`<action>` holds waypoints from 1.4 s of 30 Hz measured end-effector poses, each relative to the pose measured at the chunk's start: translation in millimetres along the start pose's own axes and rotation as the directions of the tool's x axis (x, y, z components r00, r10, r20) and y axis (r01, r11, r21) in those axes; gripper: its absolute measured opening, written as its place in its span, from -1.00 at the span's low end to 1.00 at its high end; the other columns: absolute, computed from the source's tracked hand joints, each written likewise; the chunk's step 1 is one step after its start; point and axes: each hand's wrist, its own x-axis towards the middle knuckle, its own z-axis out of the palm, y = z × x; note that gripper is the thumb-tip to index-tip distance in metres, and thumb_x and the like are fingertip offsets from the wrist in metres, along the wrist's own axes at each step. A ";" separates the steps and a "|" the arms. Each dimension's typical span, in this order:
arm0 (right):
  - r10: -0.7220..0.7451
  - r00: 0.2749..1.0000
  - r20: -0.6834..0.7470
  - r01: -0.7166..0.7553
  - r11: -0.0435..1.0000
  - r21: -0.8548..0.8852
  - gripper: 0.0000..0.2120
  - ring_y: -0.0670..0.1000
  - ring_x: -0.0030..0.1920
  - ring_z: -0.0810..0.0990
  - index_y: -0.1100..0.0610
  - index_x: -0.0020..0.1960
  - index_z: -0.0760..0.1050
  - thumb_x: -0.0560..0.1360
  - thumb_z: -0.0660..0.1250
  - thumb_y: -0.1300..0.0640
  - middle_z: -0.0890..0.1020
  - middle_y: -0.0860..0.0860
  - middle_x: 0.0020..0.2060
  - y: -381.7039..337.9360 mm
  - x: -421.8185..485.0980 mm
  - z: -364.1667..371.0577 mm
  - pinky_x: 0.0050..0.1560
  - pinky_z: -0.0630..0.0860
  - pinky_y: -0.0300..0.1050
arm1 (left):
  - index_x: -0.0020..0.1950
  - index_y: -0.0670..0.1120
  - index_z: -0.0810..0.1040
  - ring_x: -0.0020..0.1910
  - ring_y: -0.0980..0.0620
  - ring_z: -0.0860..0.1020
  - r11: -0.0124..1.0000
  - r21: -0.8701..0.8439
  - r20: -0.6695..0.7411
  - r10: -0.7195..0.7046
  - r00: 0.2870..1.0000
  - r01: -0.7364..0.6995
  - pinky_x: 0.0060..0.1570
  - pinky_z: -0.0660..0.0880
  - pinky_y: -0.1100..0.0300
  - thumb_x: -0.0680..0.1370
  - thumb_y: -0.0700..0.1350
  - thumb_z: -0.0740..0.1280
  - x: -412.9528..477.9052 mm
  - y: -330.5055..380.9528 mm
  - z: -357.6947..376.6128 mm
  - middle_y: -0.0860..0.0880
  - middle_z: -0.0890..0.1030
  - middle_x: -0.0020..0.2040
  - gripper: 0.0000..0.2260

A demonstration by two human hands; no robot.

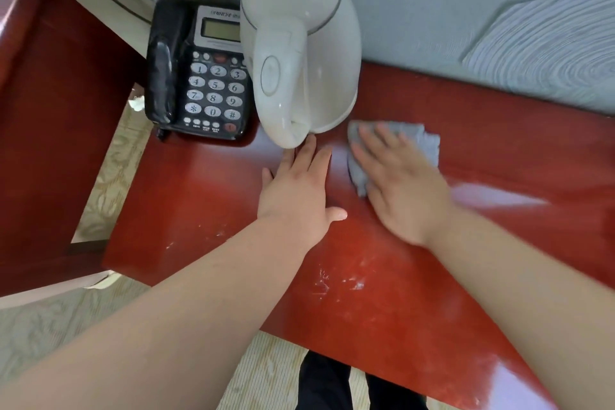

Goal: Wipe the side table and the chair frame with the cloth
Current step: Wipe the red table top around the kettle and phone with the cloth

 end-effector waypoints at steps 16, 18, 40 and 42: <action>0.159 0.987 -0.033 -0.160 0.986 -0.041 -0.34 0.17 0.65 0.03 0.15 0.66 0.08 0.62 0.02 -0.07 0.10 0.13 0.66 21.5 65.9 -10.6 0.64 -0.06 0.14 | 0.67 0.10 -0.06 0.67 -0.04 -0.22 0.999 -0.017 0.070 -0.028 0.997 0.029 0.54 0.06 -0.37 0.52 0.23 0.46 3.1 3.7 3.1 0.10 -0.23 0.68 -0.08; 0.064 0.996 -0.062 -0.065 0.998 -0.018 -0.36 0.21 0.64 0.11 0.20 0.63 0.20 0.61 0.13 -0.03 0.20 0.16 0.63 1.3 23.9 1.7 0.62 0.04 0.21 | 0.67 0.10 -0.05 0.67 -0.03 -0.21 0.999 -0.020 0.070 -0.033 0.997 0.034 0.55 0.08 -0.37 0.51 0.22 0.47 2.5 3.0 3.7 0.11 -0.23 0.68 -0.08; -0.107 0.991 0.085 0.108 0.994 -0.003 -0.43 0.12 0.66 0.05 0.08 0.64 0.19 0.69 0.03 -0.10 0.15 0.04 0.65 -13.3 -90.4 14.8 0.64 -0.01 0.13 | 0.67 0.11 -0.02 0.66 0.00 -0.20 0.998 -0.007 0.063 -0.057 0.996 0.058 0.56 0.05 -0.33 0.50 0.22 0.48 0.5 4.4 -1.9 0.10 -0.17 0.69 -0.09; -0.048 0.996 0.071 0.048 0.999 0.000 -0.43 0.17 0.64 0.10 0.11 0.63 0.21 0.68 0.04 -0.09 0.19 0.07 0.64 4.7 -80.7 9.2 0.63 0.02 0.16 | 0.67 0.11 0.01 0.66 0.00 -0.19 0.998 -0.013 0.057 -0.065 0.996 0.066 0.55 0.05 -0.35 0.49 0.20 0.51 2.1 6.1 -1.3 0.09 -0.14 0.69 -0.08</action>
